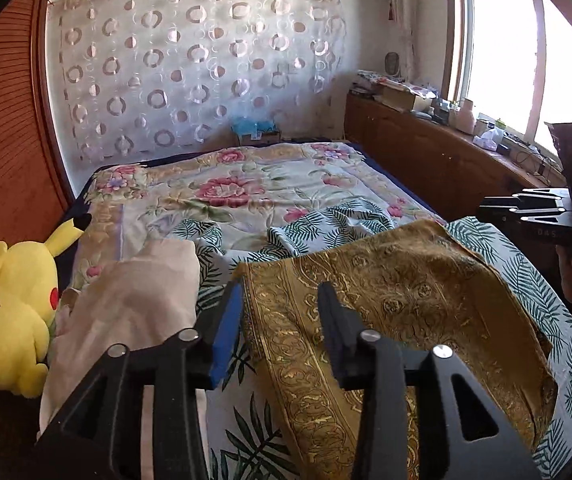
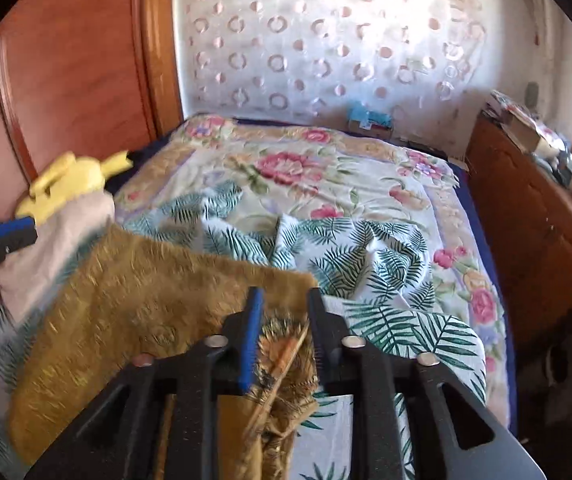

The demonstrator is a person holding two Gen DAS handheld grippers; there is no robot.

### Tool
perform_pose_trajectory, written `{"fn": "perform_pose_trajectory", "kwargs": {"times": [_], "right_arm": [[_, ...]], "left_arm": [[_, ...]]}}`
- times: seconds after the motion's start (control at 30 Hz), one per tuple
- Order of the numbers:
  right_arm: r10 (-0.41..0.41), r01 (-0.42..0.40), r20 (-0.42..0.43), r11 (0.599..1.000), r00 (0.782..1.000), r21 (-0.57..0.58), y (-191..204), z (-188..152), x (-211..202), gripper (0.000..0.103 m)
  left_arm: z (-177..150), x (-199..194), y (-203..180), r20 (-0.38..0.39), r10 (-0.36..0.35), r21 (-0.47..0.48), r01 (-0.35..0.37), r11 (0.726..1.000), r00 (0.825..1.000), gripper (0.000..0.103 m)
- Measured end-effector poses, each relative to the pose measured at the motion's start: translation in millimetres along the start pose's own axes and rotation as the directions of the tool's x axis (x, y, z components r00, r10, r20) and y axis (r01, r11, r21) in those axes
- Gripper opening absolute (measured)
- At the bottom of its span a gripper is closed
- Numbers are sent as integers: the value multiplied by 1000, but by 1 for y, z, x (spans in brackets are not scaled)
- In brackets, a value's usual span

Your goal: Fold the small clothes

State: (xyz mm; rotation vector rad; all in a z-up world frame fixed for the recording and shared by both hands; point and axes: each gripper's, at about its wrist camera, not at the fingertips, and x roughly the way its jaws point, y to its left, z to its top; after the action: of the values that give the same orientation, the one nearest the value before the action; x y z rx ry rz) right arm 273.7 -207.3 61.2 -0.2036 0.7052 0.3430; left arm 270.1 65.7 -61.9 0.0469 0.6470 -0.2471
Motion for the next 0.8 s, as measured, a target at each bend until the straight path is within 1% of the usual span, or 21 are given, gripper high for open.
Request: {"fn": "perform_pose_trajectory", "kwargs": {"times": [0.07, 0.1, 0.13, 0.17, 0.2, 0.27, 0.33, 0.43, 0.53, 0.7, 0.8], "right_arm": [[38, -38, 0, 999, 999, -10, 1, -3, -9, 28], [58, -58, -4, 998, 998, -15, 8, -11, -11, 29], [72, -72, -8, 997, 997, -18, 16, -19, -20, 29], [92, -92, -8, 995, 996, -23, 19, -21, -19, 29], [107, -107, -12, 994, 994, -28, 18, -29, -26, 30], [122, -123, -21, 991, 992, -44, 18, -35, -22, 30], [129, -131, -32, 990, 991, -58, 19, -50, -30, 31], [147, -152, -64, 986, 987, -76, 18, -74, -40, 32], [88, -95, -66, 988, 994, -118, 15, -88, -49, 32], [76, -83, -97, 994, 992, -69, -10, -105, -57, 32], [103, -105, -95, 994, 990, -18, -22, -107, -60, 32]], "left_arm": [[-8, -4, -3, -20, -22, -2, 22, 1000, 1000, 57], [-14, -4, -3, -34, -35, -7, 35, 999, 999, 61], [-17, -9, -5, -42, -46, -13, 46, 999, 998, 69], [-23, -13, -7, -47, -55, -17, 54, 998, 997, 73], [-30, -16, -7, -55, -60, -20, 59, 998, 997, 74], [-42, -22, -9, -76, -47, -16, 46, 999, 996, 75], [-55, -27, -12, -98, -24, -8, 23, 1000, 995, 75], [-76, -30, -13, -145, -23, -6, 22, 1000, 989, 75], [-93, -36, -15, -168, -17, 1, 18, 1000, 986, 75], [-112, -50, -18, -183, -38, -35, 32, 999, 982, 75], [-121, -60, -21, -178, -46, -55, 37, 998, 983, 75]]}}
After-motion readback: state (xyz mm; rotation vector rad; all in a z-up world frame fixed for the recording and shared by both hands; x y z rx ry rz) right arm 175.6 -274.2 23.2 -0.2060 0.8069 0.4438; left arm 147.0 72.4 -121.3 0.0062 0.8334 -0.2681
